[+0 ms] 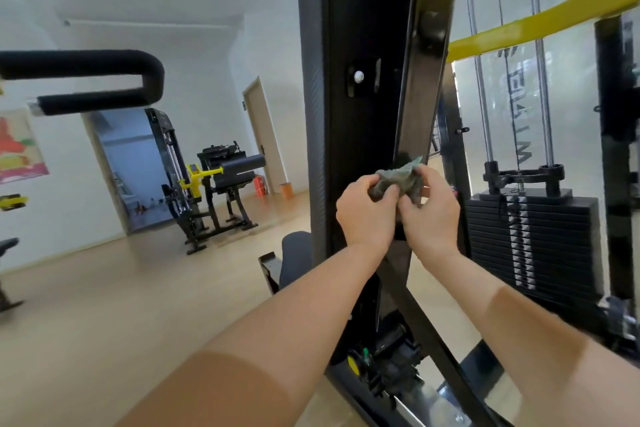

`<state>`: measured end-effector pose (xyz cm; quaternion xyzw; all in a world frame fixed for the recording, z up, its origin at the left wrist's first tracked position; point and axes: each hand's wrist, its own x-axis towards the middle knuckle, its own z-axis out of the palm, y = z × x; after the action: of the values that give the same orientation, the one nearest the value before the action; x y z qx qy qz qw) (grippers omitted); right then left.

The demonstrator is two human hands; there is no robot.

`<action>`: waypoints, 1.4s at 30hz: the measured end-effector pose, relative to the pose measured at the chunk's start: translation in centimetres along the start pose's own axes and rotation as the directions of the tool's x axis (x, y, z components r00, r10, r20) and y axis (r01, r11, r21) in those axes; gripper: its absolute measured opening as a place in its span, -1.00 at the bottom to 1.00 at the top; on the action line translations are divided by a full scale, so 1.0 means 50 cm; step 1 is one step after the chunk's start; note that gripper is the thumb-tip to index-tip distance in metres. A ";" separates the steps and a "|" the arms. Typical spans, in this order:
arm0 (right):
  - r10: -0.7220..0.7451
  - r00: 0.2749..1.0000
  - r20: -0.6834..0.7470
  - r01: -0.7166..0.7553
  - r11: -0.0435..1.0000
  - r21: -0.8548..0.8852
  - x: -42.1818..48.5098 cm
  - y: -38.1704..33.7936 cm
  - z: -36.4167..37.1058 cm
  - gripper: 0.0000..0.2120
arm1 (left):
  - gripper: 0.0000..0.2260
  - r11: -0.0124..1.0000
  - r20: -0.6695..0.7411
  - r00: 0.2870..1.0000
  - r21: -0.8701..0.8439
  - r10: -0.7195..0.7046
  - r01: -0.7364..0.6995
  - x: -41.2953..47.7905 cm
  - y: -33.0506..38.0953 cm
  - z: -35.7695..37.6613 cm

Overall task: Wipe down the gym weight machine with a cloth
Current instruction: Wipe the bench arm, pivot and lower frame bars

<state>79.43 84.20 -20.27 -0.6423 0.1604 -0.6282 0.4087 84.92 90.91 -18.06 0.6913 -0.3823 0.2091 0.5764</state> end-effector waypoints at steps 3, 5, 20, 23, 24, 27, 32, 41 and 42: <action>-0.044 0.999 0.011 0.045 0.998 -0.050 -0.036 0.011 0.019 -0.58 | -0.85 0.993 0.058 0.992 -0.019 -0.113 0.114 -0.004 -0.008 -0.012; -0.055 0.997 0.063 0.061 0.993 -0.102 -0.058 0.032 0.019 -0.61 | -0.86 0.983 0.116 0.978 0.074 -0.173 0.165 -0.014 -0.033 -0.016; 0.036 0.869 0.494 0.189 0.897 -0.399 -0.219 0.165 -0.132 -0.65 | -0.94 0.863 0.171 0.851 0.206 -0.496 0.462 -0.276 -0.139 -0.003; -0.079 0.851 0.520 0.295 0.889 -0.349 -0.292 0.201 -0.184 -0.66 | -0.82 0.826 0.266 0.786 0.263 -0.559 0.499 -0.348 -0.154 0.007; -0.042 0.841 0.539 0.286 0.881 -0.378 -0.312 0.213 -0.198 -0.67 | -0.79 0.816 0.304 0.759 0.278 -0.575 0.507 -0.372 -0.160 0.011; 0.222 0.828 0.515 0.085 0.858 -0.506 -0.365 0.246 -0.234 -0.74 | -0.82 0.771 0.407 0.655 0.310 -0.637 0.557 -0.439 -0.167 0.028; 0.206 0.836 0.508 0.144 0.811 -0.567 -0.451 0.293 -0.309 -0.70 | -0.81 0.727 0.500 0.546 0.303 -0.672 0.616 -0.534 -0.174 0.043; 0.260 0.782 0.566 0.211 0.744 -0.634 -0.529 0.313 -0.435 -0.74 | -0.76 0.706 0.627 0.378 0.426 -0.681 0.565 -0.659 -0.195 0.027; 0.287 0.767 0.575 0.210 0.734 -0.646 -0.530 0.308 -0.443 -0.74 | -0.75 0.710 0.631 0.377 0.429 -0.678 0.558 -0.661 -0.190 0.025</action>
<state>59.17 86.64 -52.10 -0.9160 0.2426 -0.2578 0.1889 71.54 99.62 -48.55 0.8426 -0.2812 -0.3017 0.3462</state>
